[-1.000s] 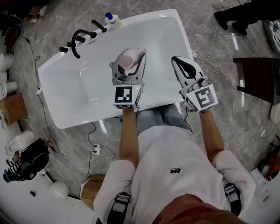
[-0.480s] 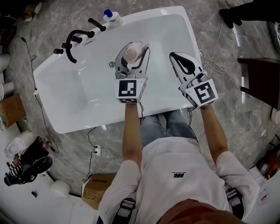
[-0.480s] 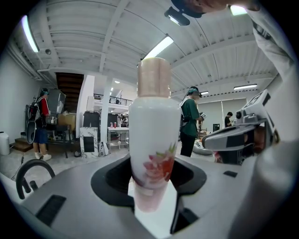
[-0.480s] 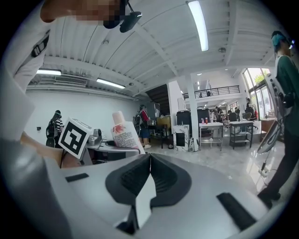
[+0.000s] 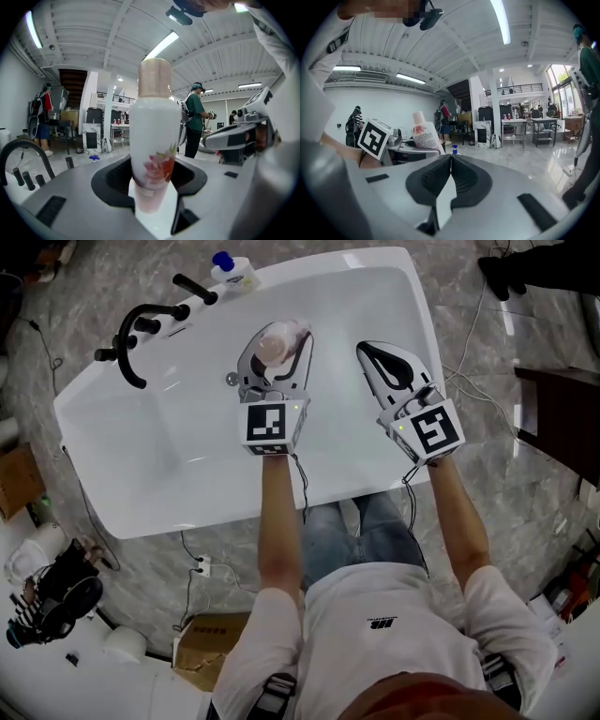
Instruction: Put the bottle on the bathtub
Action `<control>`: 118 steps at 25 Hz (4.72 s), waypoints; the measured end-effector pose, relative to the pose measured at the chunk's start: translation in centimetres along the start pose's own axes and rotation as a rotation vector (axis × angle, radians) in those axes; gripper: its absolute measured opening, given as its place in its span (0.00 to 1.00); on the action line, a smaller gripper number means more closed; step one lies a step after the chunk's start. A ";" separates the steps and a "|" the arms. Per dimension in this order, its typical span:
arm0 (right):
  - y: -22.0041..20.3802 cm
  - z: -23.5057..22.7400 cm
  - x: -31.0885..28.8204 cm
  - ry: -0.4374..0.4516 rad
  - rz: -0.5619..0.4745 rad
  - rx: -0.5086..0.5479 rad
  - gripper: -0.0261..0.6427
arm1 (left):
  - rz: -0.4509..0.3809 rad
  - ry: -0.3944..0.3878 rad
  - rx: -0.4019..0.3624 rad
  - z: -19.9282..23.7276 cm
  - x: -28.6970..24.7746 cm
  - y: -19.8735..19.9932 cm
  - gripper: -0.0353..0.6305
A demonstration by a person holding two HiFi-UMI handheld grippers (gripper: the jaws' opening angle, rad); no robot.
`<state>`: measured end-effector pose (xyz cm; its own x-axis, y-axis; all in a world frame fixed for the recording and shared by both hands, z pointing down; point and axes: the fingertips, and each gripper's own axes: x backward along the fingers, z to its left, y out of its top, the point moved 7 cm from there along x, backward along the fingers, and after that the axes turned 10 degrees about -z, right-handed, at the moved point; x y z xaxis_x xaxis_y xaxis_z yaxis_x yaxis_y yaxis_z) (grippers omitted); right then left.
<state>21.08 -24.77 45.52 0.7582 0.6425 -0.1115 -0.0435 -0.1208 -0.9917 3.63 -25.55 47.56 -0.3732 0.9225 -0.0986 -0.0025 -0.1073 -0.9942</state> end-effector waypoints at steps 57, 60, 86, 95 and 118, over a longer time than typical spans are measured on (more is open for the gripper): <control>-16.8 -10.5 -19.5 0.069 0.063 0.134 0.03 | 0.003 0.052 -0.061 12.0 -19.0 -17.2 0.39; -17.1 -10.6 -19.7 0.067 0.062 0.124 0.03 | -0.007 0.054 -0.064 12.3 -19.6 -17.3 0.39; -16.9 -10.6 -19.3 0.055 0.070 0.127 0.03 | 0.004 0.156 -0.070 12.6 -20.5 -16.7 0.41; -16.8 -10.3 -18.7 0.064 0.071 0.104 0.03 | 0.002 0.180 -0.062 12.1 -20.0 -16.6 0.42; -15.9 -9.4 -16.4 0.044 0.072 0.094 0.03 | 0.003 0.230 -0.044 10.7 -16.6 -15.7 0.42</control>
<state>15.44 -40.53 63.67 0.7785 0.6007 -0.1816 -0.1578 -0.0926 -0.9831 -0.08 -43.10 65.30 -0.1516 0.9830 -0.1034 0.0402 -0.0984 -0.9943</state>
